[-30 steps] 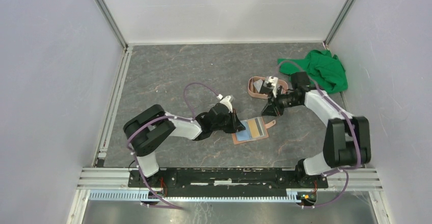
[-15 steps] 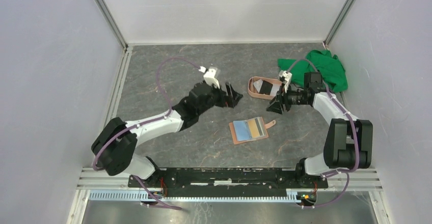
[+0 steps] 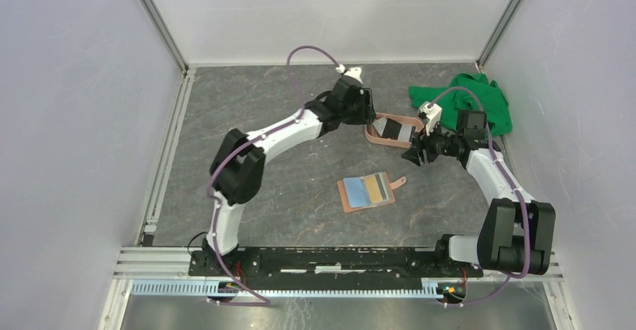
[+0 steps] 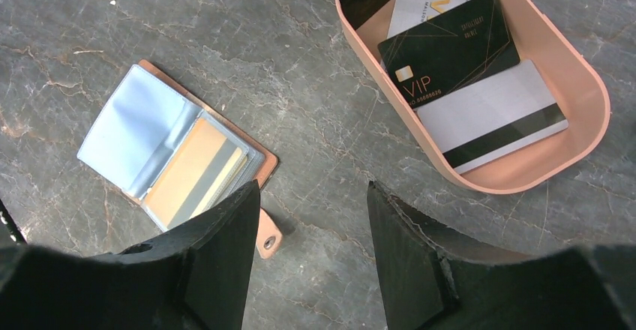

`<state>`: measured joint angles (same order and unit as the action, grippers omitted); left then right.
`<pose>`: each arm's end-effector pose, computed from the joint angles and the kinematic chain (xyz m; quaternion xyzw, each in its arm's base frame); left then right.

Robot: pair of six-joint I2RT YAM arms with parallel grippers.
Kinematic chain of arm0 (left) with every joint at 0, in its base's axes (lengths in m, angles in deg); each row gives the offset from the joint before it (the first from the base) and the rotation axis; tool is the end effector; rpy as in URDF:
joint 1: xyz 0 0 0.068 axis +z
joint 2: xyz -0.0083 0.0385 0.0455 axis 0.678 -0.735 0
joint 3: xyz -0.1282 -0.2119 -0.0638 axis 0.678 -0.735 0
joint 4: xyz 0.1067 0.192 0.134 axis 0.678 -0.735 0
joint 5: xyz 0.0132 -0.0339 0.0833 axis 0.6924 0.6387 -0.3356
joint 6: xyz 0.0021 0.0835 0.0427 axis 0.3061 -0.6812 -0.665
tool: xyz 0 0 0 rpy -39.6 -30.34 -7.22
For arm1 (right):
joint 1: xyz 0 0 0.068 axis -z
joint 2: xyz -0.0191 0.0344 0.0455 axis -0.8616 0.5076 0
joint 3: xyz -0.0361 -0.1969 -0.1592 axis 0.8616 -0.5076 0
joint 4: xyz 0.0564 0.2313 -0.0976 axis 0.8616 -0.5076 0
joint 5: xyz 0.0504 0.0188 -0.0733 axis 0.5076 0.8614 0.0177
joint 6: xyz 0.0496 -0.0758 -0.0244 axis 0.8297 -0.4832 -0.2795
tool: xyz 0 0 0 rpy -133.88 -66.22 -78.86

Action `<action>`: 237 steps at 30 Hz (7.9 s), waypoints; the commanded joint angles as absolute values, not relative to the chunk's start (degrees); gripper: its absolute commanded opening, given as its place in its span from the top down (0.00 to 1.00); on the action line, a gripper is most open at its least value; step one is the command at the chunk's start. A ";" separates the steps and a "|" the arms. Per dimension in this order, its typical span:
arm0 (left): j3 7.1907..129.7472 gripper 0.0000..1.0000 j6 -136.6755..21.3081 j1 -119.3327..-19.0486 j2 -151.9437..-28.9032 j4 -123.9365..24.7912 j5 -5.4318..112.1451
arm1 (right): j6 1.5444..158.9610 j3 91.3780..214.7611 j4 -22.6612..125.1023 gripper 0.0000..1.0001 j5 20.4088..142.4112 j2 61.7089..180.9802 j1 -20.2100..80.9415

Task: Put the credit cards into the card holder
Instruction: Pick up the credit card from the storage box, then insert the credit card into the card holder.

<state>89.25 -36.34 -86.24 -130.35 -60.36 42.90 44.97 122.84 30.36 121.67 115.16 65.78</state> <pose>0.3694 -0.3466 0.2181 0.0712 0.8676 -0.2913 0.3966 0.2822 0.0321 0.1835 -0.2988 0.8191 0.2739 0.4058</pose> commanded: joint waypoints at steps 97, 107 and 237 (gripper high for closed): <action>14.29 0.98 4.91 -90.46 -127.03 47.89 68.31 | 38.90 124.34 23.00 0.47 134.42 131.96 59.85; 17.04 0.98 7.73 -91.21 -134.46 47.89 67.75 | 38.30 126.02 21.20 0.49 129.49 134.94 54.67; 30.05 0.92 11.73 -99.28 -133.50 16.26 42.36 | 38.54 127.80 20.98 0.87 123.00 136.14 48.26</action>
<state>29.40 12.38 -99.16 -133.06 16.79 43.84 39.07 126.91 21.23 124.86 134.72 49.38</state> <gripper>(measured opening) 0.071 0.134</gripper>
